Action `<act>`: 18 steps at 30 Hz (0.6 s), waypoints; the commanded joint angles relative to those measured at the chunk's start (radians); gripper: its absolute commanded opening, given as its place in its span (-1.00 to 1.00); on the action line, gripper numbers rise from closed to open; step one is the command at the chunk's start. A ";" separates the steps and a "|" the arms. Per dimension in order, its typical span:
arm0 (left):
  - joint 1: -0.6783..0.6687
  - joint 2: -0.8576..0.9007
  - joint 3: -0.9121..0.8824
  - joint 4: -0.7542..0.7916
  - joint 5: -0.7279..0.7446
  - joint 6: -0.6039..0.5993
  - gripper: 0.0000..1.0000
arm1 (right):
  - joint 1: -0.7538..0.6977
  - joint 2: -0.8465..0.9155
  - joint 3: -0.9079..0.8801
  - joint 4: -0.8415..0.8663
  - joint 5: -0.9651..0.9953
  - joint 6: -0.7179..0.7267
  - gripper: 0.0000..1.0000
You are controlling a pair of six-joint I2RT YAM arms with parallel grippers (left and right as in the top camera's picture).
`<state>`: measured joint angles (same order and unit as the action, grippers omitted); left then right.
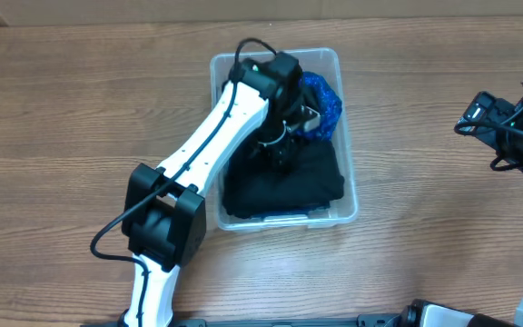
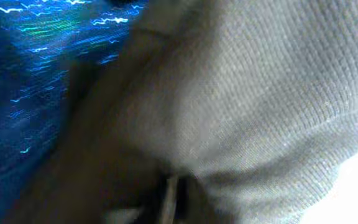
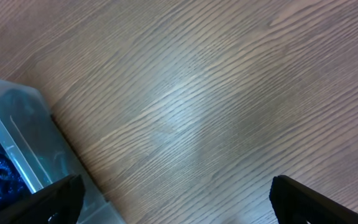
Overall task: Pack container
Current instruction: 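Release and lift the left gripper out of the bin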
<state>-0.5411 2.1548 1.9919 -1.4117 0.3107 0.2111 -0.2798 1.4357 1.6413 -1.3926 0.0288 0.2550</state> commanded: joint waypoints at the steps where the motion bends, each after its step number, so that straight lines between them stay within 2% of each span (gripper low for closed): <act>1: 0.044 0.022 0.189 -0.053 -0.166 -0.010 -0.13 | 0.003 0.002 0.002 0.008 -0.008 0.003 1.00; 3: 0.049 0.022 0.277 -0.069 -0.199 -0.010 0.05 | 0.003 0.002 0.003 0.023 -0.008 0.004 1.00; 4: 0.053 0.022 0.328 -0.080 -0.238 -0.016 0.30 | 0.004 0.002 0.003 0.033 -0.008 0.003 1.00; 5: 0.058 0.022 0.367 -0.087 -0.275 -0.036 0.84 | 0.005 0.002 0.003 0.045 -0.008 0.003 1.00; 6: 0.062 0.022 0.396 -0.094 -0.305 -0.056 1.00 | 0.005 0.002 0.003 0.055 -0.008 0.003 1.00; 10: 0.116 0.022 0.549 -0.136 -0.390 -0.178 1.00 | 0.006 0.002 0.003 0.147 -0.013 -0.018 1.00; 18: 0.334 0.021 0.676 -0.092 -0.399 -0.399 1.00 | 0.087 0.031 0.003 0.343 -0.046 -0.199 1.00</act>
<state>-0.3218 2.1696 2.6236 -1.5288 -0.0463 -0.0235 -0.2359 1.4364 1.6405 -1.0924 -0.0002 0.1532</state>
